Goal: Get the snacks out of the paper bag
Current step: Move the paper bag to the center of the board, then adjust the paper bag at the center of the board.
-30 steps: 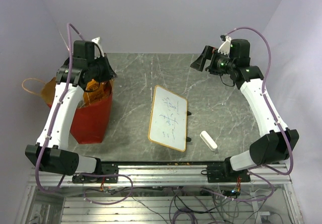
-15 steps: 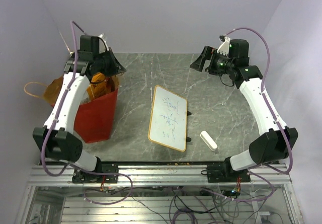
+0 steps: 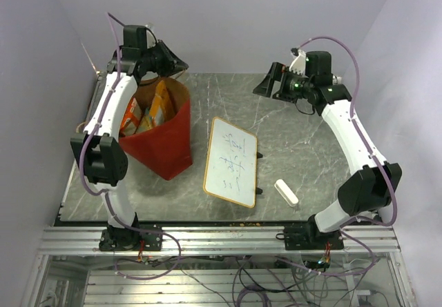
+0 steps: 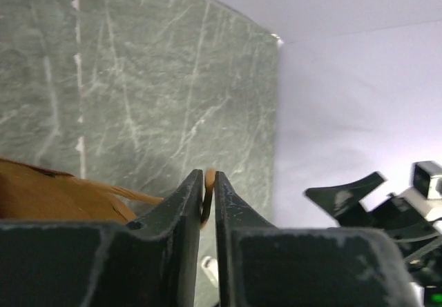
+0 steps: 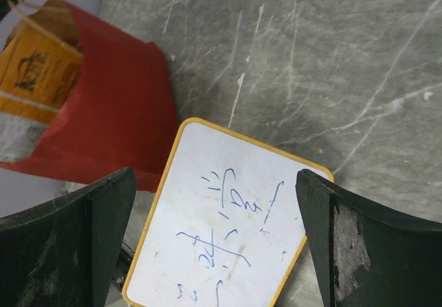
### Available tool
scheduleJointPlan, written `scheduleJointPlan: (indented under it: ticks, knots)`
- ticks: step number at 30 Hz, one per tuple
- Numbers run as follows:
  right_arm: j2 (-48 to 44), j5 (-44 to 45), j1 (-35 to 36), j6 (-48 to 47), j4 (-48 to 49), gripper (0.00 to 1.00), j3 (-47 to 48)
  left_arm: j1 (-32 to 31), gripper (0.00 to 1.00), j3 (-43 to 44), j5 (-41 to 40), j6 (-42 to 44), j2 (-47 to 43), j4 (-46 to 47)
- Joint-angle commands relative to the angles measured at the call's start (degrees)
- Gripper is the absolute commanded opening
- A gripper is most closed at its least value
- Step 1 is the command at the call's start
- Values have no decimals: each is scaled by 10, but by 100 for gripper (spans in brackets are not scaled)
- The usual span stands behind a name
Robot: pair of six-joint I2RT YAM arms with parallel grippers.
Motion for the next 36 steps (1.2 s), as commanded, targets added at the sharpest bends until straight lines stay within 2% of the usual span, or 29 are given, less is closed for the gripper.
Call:
scheduleJointPlan:
  ticks: [1, 2, 6, 10, 13, 21, 27, 30, 36]
  knots:
    - [24, -11, 32, 1, -17, 100, 36, -3, 30, 79, 55, -17, -4, 34]
    - [31, -11, 44, 1, -18, 100, 43, -2, 38, 84, 56, -10, -10, 17]
    - [57, -6, 81, 7, -13, 100, 64, 6, 56, 67, 54, 22, -62, -23]
    - [89, -1, 110, 14, -7, 100, 93, 18, 72, 60, 37, 76, -121, -102]
    - [113, 3, 128, 29, 4, 100, 123, 27, 79, 71, -3, 138, -164, -190]
    - [172, 9, 169, 95, 122, 100, 152, 31, 81, 40, -239, 245, -307, -397]
    - [242, 17, 205, 107, 176, 100, 220, 30, 83, 51, -423, 230, -374, -506]
    - [266, 10, 212, 114, 213, 99, 242, 31, 86, 21, -502, 204, -406, -530]
    - [332, 5, 219, 129, 233, 91, 294, 31, 86, -70, -519, 126, -438, -530]
